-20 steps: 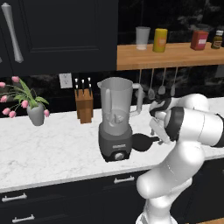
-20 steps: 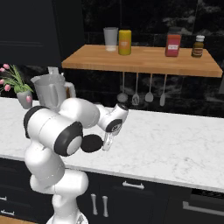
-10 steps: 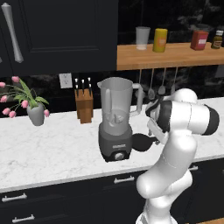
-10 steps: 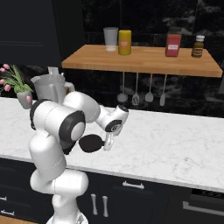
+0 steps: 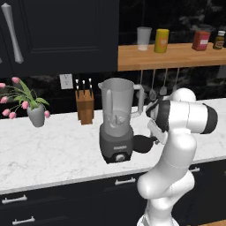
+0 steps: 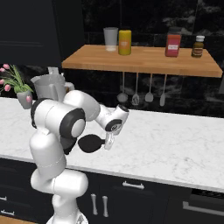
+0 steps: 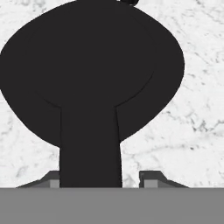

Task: Close the lid blender by securely placing the lid on top.

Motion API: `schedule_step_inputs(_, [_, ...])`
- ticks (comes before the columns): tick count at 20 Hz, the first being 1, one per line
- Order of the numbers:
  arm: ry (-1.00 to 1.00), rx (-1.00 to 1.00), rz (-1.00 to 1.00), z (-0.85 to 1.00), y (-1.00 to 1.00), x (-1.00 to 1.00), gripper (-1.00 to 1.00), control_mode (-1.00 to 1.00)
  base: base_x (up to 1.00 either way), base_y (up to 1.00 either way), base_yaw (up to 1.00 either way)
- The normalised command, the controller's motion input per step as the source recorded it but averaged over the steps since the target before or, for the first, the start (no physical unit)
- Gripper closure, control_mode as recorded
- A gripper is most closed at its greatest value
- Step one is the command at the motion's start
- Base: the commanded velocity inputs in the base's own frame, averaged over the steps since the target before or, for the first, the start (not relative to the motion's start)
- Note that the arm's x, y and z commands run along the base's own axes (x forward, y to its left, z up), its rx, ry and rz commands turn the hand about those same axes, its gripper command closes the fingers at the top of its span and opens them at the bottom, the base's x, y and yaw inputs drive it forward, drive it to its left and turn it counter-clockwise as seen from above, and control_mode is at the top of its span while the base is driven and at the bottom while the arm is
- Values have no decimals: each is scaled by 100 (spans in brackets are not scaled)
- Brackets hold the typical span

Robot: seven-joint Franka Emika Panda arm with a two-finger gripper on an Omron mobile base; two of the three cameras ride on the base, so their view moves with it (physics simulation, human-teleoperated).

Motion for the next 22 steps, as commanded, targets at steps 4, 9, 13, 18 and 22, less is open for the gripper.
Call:
schedule_step_inputs(4, [-8, 0, -1, 1, 15, -37, 100, -100, 0, 0, 0])
schedule_step_inputs(9, [-15, 0, 0, 27, -4, -45, 100, -100, 0, 0, 0])
schedule_step_inputs(13, [-15, 0, 0, 42, -18, -43, 100, -100, 0, 0, 0])
schedule_step_inputs(18, [-13, 0, 0, 65, -24, -46, 100, -100, 0, 0, 0])
schedule_step_inputs(22, [-10, 3, -3, 84, -22, -40, 100, -100, 0, 0, 0])
